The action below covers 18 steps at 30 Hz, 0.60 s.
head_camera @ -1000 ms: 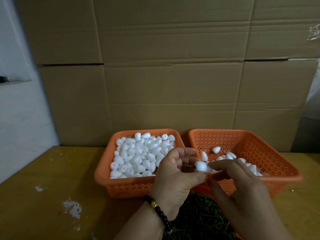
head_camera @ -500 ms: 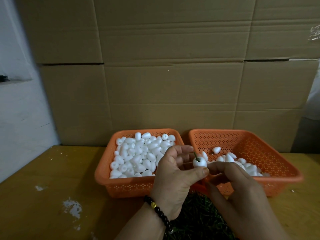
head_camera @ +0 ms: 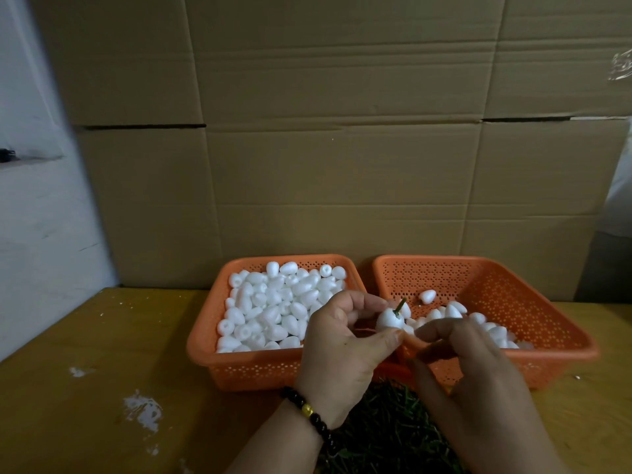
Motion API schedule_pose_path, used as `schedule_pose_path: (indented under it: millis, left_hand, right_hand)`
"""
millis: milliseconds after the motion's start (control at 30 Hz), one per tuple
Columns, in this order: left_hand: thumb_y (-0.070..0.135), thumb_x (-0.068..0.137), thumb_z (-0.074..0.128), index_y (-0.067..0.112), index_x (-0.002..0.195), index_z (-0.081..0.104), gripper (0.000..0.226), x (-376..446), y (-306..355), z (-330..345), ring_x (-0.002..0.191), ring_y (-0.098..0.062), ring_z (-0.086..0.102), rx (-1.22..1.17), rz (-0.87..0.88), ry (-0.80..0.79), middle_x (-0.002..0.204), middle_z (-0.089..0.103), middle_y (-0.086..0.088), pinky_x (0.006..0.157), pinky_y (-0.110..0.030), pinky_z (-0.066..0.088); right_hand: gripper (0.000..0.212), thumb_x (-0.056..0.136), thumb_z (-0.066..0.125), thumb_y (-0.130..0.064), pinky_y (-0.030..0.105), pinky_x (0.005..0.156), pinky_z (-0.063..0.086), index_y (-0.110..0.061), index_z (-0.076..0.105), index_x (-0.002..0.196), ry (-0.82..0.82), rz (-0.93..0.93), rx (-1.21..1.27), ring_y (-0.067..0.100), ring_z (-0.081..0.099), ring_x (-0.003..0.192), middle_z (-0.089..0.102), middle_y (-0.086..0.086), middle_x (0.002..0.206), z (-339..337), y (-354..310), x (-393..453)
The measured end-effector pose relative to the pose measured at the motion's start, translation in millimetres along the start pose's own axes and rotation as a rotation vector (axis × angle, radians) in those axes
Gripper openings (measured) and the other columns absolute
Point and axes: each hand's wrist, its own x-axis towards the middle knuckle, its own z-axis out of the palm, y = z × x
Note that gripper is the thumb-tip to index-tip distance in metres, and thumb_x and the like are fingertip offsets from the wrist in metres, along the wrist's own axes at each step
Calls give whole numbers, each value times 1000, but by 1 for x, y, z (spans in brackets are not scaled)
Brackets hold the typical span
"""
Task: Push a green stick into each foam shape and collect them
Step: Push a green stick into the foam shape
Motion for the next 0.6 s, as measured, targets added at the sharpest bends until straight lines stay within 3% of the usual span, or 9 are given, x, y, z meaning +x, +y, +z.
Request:
schedule_pose_path:
  millis: [100,200,367,433,500,600]
  left_hand:
    - [20,65,74,29,87,73,24,0,1,-2,95,-10,67,157,55,-4,96,73,8,83,-34,56]
    - [19,73,74,33,91,72,22,-2,2,0,95,-9,66,289,98,-29,96,71,8,84,-31,54]
    - [18,79,74,42,100,56,36,-6,4,3,85,3,64,416,149,-62,93,66,22,73,-13,51]
    - [17,76,75,45,99,52,42,-7,4,3,83,3,63,457,175,-62,91,66,21,72,-13,50]
    - [16,73,75,46,97,51,45,-8,4,3,81,4,63,499,196,-67,88,65,19,71,-12,50]
    - [16,71,74,46,98,48,48,-9,4,4,79,6,62,547,209,-97,88,63,21,69,-9,48]
  right_hand:
    - [55,59,84,-3,7,72,39,-24,52,99,102,-27,-44,-1,48,96,49,-10,106,-1,3,2]
    - [63,58,84,-2,20,81,39,-22,53,109,104,-82,-91,6,44,109,47,-3,119,-2,4,4]
    - [61,64,79,-2,25,107,28,-23,52,115,14,-241,-157,16,47,115,57,-4,115,-1,4,6]
    - [67,61,84,-4,37,107,30,-25,51,116,-21,-235,-190,19,49,114,64,-3,109,1,4,5]
    - [60,66,81,-8,46,101,33,-27,54,116,-27,-249,-233,21,52,112,66,-4,105,2,3,4]
    - [39,71,78,-19,44,93,37,-21,68,109,-27,-285,-281,25,58,106,68,-4,103,2,4,3]
